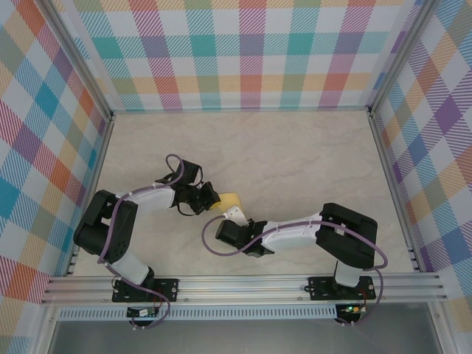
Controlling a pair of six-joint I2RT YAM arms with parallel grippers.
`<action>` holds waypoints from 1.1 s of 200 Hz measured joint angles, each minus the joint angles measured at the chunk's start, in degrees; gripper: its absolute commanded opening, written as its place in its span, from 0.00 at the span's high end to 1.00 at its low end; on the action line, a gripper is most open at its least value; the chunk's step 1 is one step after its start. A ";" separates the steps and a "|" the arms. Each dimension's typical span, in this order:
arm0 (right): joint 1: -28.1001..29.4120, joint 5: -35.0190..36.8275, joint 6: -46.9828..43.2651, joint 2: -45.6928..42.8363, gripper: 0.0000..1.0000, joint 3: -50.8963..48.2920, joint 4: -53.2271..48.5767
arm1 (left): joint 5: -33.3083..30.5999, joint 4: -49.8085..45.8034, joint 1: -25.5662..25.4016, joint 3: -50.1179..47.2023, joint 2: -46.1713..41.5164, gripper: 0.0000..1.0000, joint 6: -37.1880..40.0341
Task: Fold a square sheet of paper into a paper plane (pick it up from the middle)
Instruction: Fold the wing for the fifth time at the center of the table.
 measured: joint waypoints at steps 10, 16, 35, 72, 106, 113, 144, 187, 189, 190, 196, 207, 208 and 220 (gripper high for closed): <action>-0.04 -0.07 -0.22 0.00 0.92 0.00 0.02 | 0.00 -0.20 0.00 0.00 0.00 0.94 0.15; -0.09 -0.24 -0.24 0.00 0.93 0.00 0.04 | -0.02 -0.33 0.00 0.00 0.00 0.89 0.26; -0.39 -1.31 -0.20 -0.09 0.94 -0.09 0.57 | -0.24 -1.51 0.00 0.00 -0.35 0.76 1.05; -1.40 -4.92 -0.17 -1.31 0.95 -1.79 3.56 | -2.64 -5.66 0.00 0.00 -4.15 0.56 2.14; -2.80 -8.52 -0.15 -2.21 0.95 -3.26 6.56 | -6.01 -10.03 0.00 0.00 -8.61 0.48 3.02; -3.15 -9.33 -0.09 -2.32 0.95 -3.48 7.21 | -6.69 -10.80 0.00 0.00 -9.44 0.48 3.13; -4.87 -13.35 0.37 -3.74 0.95 -5.84 11.17 | -8.61 -13.40 0.00 0.00 -12.35 0.47 3.37; -7.52 -19.91 1.16 -6.69 0.95 -11.02 17.79 | -9.27 -13.44 0.00 -1.07 -15.04 0.46 2.84; -7.58 -20.20 1.22 -6.80 0.95 -11.23 18.01 | -9.20 -13.35 0.00 -1.20 -15.17 0.46 2.86; -7.61 -20.33 1.27 -6.88 0.95 -11.39 18.25 | -9.18 -13.31 0.00 -1.25 -15.21 0.46 2.84; -7.89 -20.96 1.44 -7.13 0.95 -11.98 19.08 | -9.03 -13.11 0.00 -1.57 -15.54 0.46 2.62; -8.37 -22.16 1.77 -7.56 0.95 -13.00 20.52 | -8.79 -12.90 0.00 -2.12 -16.00 0.46 2.21; -8.39 -22.25 1.81 -7.58 0.95 -13.05 20.61 | -8.76 -12.90 0.00 -2.16 -16.00 0.46 2.19; -8.92 -23.45 2.21 -8.09 0.95 -14.19 22.08 | -8.37 -12.57 0.00 -2.69 -16.13 0.46 1.57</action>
